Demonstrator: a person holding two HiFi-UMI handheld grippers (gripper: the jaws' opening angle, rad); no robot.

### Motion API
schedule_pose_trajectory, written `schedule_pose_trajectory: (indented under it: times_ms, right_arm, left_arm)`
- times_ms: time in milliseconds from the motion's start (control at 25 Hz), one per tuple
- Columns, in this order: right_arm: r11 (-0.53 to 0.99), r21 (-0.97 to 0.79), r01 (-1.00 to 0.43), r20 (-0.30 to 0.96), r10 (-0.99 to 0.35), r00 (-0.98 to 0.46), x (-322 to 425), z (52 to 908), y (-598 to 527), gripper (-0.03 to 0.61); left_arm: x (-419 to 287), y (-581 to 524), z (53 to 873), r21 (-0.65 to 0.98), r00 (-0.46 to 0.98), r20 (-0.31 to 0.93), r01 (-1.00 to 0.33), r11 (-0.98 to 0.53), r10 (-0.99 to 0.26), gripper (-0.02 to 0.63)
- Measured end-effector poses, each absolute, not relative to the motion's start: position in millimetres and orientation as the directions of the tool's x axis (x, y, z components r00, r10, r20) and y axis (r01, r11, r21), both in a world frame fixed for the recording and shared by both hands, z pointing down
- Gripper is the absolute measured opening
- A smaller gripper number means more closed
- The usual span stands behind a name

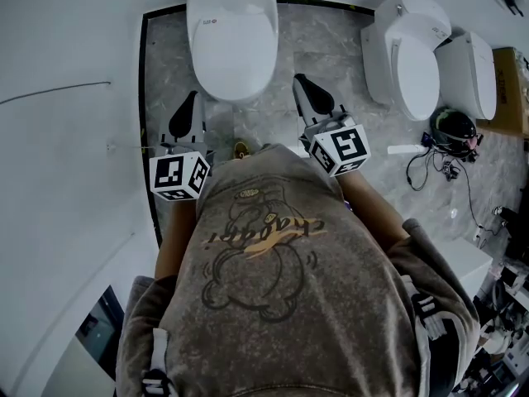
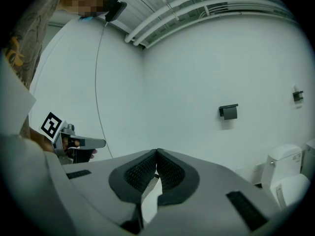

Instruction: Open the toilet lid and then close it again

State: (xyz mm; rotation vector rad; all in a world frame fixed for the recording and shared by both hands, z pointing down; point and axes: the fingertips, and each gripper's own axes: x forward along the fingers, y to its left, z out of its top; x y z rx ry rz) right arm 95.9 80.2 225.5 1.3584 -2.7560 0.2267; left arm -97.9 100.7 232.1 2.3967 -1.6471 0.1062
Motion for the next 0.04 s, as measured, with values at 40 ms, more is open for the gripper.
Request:
schedule_pose_trajectory:
  times_ms: [40]
  right_arm:
    - [0.605,-0.104,-0.789,0.119,-0.780,-0.614,94.6,225.1,80.0,0.026]
  left_arm:
    - [-99.0,101.4,232.4,0.150,0.364,0.190,-0.929,-0.339,-0.912,0.009]
